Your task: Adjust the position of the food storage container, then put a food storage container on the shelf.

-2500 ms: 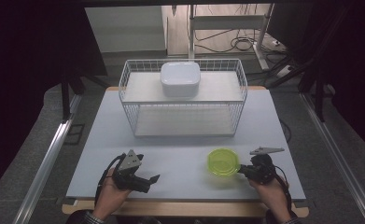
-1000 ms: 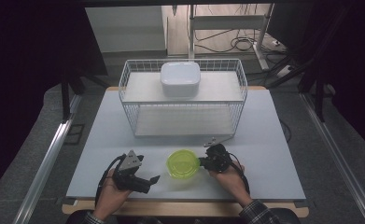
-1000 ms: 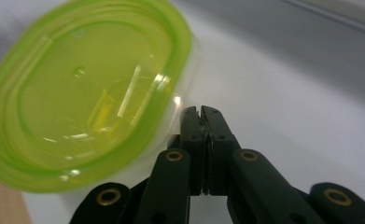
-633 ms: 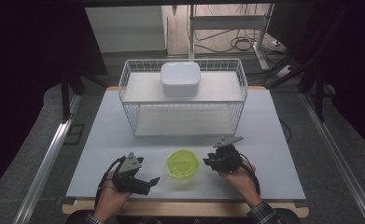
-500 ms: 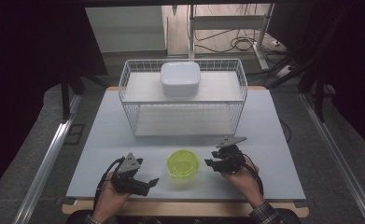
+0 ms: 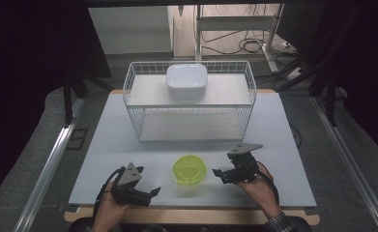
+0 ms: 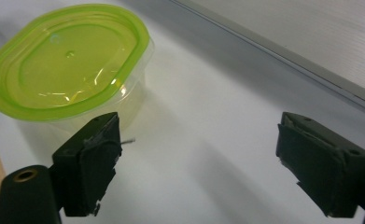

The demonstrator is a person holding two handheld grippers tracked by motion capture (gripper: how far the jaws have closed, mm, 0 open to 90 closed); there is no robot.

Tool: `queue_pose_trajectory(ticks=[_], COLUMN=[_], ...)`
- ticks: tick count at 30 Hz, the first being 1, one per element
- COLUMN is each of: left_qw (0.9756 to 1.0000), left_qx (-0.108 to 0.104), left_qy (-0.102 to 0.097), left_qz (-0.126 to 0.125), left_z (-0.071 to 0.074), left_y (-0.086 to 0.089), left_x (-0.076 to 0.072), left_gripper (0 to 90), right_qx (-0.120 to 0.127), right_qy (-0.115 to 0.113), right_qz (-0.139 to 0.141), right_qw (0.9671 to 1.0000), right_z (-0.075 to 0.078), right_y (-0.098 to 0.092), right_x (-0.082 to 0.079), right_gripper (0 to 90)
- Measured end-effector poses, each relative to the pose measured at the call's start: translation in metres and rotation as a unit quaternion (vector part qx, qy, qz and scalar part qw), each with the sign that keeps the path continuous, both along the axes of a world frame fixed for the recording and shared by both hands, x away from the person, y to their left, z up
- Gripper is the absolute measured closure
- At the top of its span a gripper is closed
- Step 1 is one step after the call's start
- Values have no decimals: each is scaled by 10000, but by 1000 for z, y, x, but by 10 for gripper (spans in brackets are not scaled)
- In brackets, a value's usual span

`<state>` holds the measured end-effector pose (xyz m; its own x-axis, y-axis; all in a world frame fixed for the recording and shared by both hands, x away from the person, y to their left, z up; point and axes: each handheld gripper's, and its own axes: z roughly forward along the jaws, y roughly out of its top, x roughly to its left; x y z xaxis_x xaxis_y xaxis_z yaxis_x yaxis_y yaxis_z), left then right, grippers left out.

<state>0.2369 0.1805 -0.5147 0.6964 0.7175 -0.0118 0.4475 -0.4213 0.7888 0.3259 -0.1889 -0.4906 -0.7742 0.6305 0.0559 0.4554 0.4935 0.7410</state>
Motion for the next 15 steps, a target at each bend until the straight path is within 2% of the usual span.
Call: queue_pose_trajectory(ticks=[7, 9, 15], left_qw=[10000, 10000, 10000], left_qx=[48, 39, 61], left_qy=[-37, -38, -35], left_qz=[-34, -29, -45], left_z=[-1, -1, -1], left_y=[-1, -1, -2], left_x=[0, 0, 0], left_gripper=[62, 62, 62], right_qx=[-30, 47, 103], right_qy=[-106, -145, -67], right_qz=[37, 0, 63], right_qw=[9999, 9999, 9999], right_z=[-1, -2, 0], right_y=[0, 1, 5], right_x=[0, 0, -1], right_gripper=[71, 59, 38])
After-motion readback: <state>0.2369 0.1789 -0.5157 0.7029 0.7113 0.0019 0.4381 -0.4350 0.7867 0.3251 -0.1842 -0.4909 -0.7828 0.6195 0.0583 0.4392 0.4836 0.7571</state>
